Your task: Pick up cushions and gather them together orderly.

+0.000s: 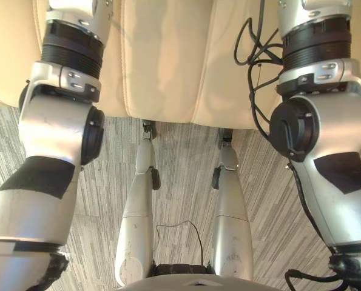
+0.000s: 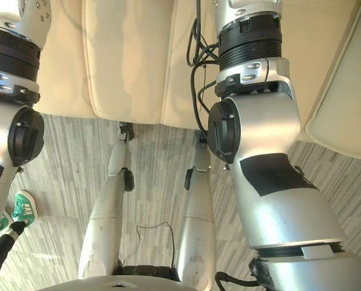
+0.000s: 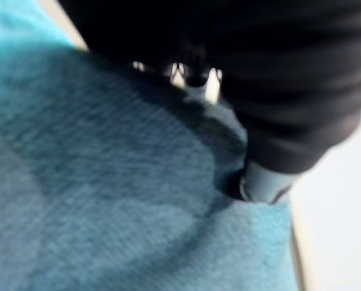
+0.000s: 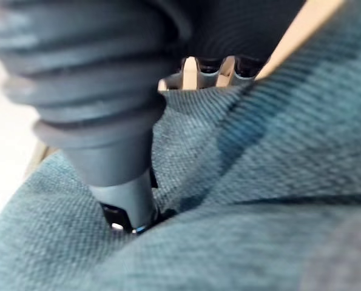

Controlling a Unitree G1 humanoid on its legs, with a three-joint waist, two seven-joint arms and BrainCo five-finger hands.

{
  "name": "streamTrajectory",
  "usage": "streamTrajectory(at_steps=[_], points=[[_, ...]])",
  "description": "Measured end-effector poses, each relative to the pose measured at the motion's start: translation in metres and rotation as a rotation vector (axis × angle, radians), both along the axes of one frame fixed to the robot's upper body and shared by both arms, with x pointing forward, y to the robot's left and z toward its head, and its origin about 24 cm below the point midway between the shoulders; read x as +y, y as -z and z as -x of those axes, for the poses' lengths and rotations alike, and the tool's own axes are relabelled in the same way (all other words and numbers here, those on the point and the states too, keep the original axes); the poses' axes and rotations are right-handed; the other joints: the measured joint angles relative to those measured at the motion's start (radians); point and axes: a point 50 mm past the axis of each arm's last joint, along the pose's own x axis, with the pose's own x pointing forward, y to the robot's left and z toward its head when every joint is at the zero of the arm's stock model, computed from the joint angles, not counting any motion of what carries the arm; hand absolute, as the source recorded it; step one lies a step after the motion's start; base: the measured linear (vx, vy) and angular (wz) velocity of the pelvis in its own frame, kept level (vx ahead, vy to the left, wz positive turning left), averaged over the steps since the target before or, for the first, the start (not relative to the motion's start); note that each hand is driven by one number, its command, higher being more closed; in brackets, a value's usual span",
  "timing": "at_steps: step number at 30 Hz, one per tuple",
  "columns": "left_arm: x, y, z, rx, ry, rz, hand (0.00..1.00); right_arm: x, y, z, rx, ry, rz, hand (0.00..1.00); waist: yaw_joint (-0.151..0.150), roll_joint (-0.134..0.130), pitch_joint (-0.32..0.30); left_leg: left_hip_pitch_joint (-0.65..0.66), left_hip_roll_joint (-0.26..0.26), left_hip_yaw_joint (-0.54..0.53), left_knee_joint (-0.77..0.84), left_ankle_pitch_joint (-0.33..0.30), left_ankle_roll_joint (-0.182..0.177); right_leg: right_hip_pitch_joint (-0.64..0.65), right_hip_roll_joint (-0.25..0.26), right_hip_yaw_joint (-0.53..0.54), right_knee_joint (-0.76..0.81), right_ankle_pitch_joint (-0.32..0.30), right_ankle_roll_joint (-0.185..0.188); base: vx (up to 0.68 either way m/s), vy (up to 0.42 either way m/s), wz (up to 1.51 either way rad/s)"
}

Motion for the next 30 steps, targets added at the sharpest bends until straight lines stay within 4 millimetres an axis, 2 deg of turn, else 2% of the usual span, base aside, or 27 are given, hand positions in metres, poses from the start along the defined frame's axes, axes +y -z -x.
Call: streamTrajectory(at_steps=[1, 4, 8, 11, 14, 16, 17, 18, 20, 22, 23, 25, 26, 27, 28, 29, 30], points=[[-0.006, 0.006, -0.003, 0.019, 0.027, -0.011, 0.00, -0.006, 0.007, -0.003, 0.013, -0.007, 0.003, 0.00, 0.004, 0.000, 0.000, -0.010, 0.001, -0.003, 0.000, -0.011, -0.012, -0.017, 0.000, 0.000, 0.017, -0.003, 0.001, -0.04, -0.033, 0.06], [-0.009, 0.021, -0.010, 0.055, 0.081, 0.015, 0.00, -0.013, 0.020, -0.006, 0.008, -0.035, -0.013, 0.00, 0.009, 0.000, 0.000, -0.012, 0.002, 0.003, 0.000, -0.018, -0.016, -0.022, 0.001, 0.003, 0.022, -0.004, 0.000, -0.04, -0.049, -0.01], [-0.004, 0.051, -0.020, 0.100, 0.173, 0.106, 0.00, -0.019, 0.035, -0.007, 0.002, -0.067, -0.021, 0.00, 0.008, 0.000, 0.000, 0.007, 0.008, 0.018, 0.000, -0.022, -0.007, -0.008, 0.004, 0.005, 0.022, -0.004, 0.000, -0.01, -0.081, -0.06], [-0.001, 0.077, -0.029, 0.158, 0.207, 0.140, 0.00, -0.029, 0.059, -0.014, 0.041, -0.074, -0.040, 0.00, 0.009, -0.003, -0.004, 0.050, 0.012, 0.021, 0.000, -0.030, -0.007, 0.032, 0.008, 0.002, 0.030, -0.024, -0.005, 0.01, -0.091, 0.00], [0.008, 0.086, -0.029, 0.158, 0.217, 0.154, 0.00, -0.040, 0.069, -0.010, 0.019, -0.072, -0.045, 0.00, 0.012, -0.003, -0.003, 0.079, 0.022, 0.023, 0.000, -0.042, 0.001, 0.052, 0.018, 0.002, 0.043, -0.037, -0.013, 0.01, -0.120, -0.03], [0.013, 0.099, -0.028, 0.161, 0.216, 0.153, 0.00, -0.047, 0.085, -0.008, 0.023, -0.060, -0.026, 0.00, 0.017, -0.006, -0.034, 0.083, 0.024, 0.034, 0.000, -0.065, 0.019, 0.047, 0.020, 0.005, 0.055, -0.053, -0.008, 0.01, -0.122, -0.01], [0.017, 0.102, -0.025, 0.144, 0.216, 0.152, 0.00, -0.053, 0.091, -0.001, 0.000, -0.045, -0.010, 0.00, 0.017, -0.006, -0.037, 0.094, 0.032, 0.081, 0.000, -0.078, 0.036, 0.048, 0.016, 0.009, 0.077, -0.068, -0.010, 0.02, -0.125, 0.08], [0.029, 0.103, -0.019, 0.113, 0.193, 0.156, 0.00, -0.062, 0.101, 0.009, -0.023, -0.018, 0.006, 0.00, 0.015, -0.006, -0.037, 0.114, 0.038, 0.108, 0.000, -0.066, 0.040, 0.057, 0.017, 0.012, 0.099, -0.088, -0.010, 0.03, -0.130, 0.08], [0.044, 0.104, -0.013, 0.076, 0.165, 0.161, 0.00, -0.073, 0.113, 0.017, -0.039, 0.014, 0.001, 0.00, 0.013, -0.007, -0.038, 0.137, 0.038, 0.113, 0.001, -0.053, 0.058, 0.072, 0.018, 0.012, 0.117, -0.106, -0.014, 0.05, -0.145, 0.05], [0.079, 0.117, 0.008, -0.010, 0.092, 0.174, 0.00, -0.098, 0.143, 0.036, -0.035, 0.086, 0.026, 0.00, 0.013, -0.008, -0.038, 0.206, 0.047, 0.120, 0.001, -0.055, 0.061, 0.133, 0.024, 0.007, 0.142, -0.139, -0.022, 0.09, -0.204, 0.06], [0.086, 0.123, 0.010, -0.009, 0.074, 0.181, 0.00, -0.100, 0.150, 0.038, -0.020, 0.094, 0.032, 0.00, 0.014, -0.008, -0.039, 0.222, 0.050, 0.124, 0.001, -0.055, 0.061, 0.151, 0.027, 0.004, 0.142, -0.141, -0.022, 0.07, -0.182, -0.01], [0.110, 0.166, 0.024, 0.028, 0.014, 0.190, 0.00, -0.109, 0.190, 0.051, 0.061, 0.116, 0.107, 0.00, 0.017, -0.011, -0.142, 0.236, 0.060, 0.131, 0.001, -0.083, 0.070, 0.166, 0.029, -0.020, 0.142, -0.169, -0.041, 0.08, -0.124, -0.02], [0.114, 0.173, 0.028, 0.031, 0.003, 0.189, 0.00, -0.110, 0.195, 0.055, 0.068, 0.115, 0.125, 0.00, 0.016, -0.011, -0.142, 0.250, 0.063, 0.130, 0.001, -0.084, 0.070, 0.182, 0.032, -0.023, 0.141, -0.170, -0.043, 0.09, -0.113, 0.00], [0.119, 0.188, 0.031, 0.063, -0.009, 0.180, 0.00, -0.111, 0.205, 0.061, 0.088, 0.116, 0.161, 0.00, 0.015, -0.011, -0.142, 0.277, 0.068, 0.130, 0.001, -0.084, 0.070, 0.212, 0.037, -0.028, 0.141, -0.171, -0.045, 0.06, -0.116, 0.04], [0.124, 0.206, 0.032, 0.117, -0.019, 0.171, 0.00, -0.110, 0.215, 0.066, 0.115, 0.108, 0.188, 0.00, 0.015, -0.011, -0.142, 0.306, 0.072, 0.130, 0.001, -0.084, 0.070, 0.243, 0.039, -0.035, 0.141, -0.174, -0.050, 0.05, -0.148, 0.07], [0.128, 0.234, 0.036, 0.196, -0.029, 0.171, 0.00, -0.110, 0.229, 0.072, 0.154, 0.094, 0.227, 0.00, 0.014, -0.014, -0.146, 0.350, 0.074, 0.129, 0.001, -0.099, 0.065, 0.289, 0.039, -0.050, 0.141, -0.187, -0.056, 0.03, -0.118, 0.08], [0.129, 0.245, 0.039, 0.224, -0.030, 0.175, 0.00, -0.110, 0.237, 0.075, 0.184, 0.092, 0.247, 0.00, 0.013, -0.019, -0.149, 0.367, 0.074, 0.130, 0.003, -0.107, 0.066, 0.307, 0.039, -0.053, 0.142, -0.198, -0.057, 0.05, -0.213, 0.06]])
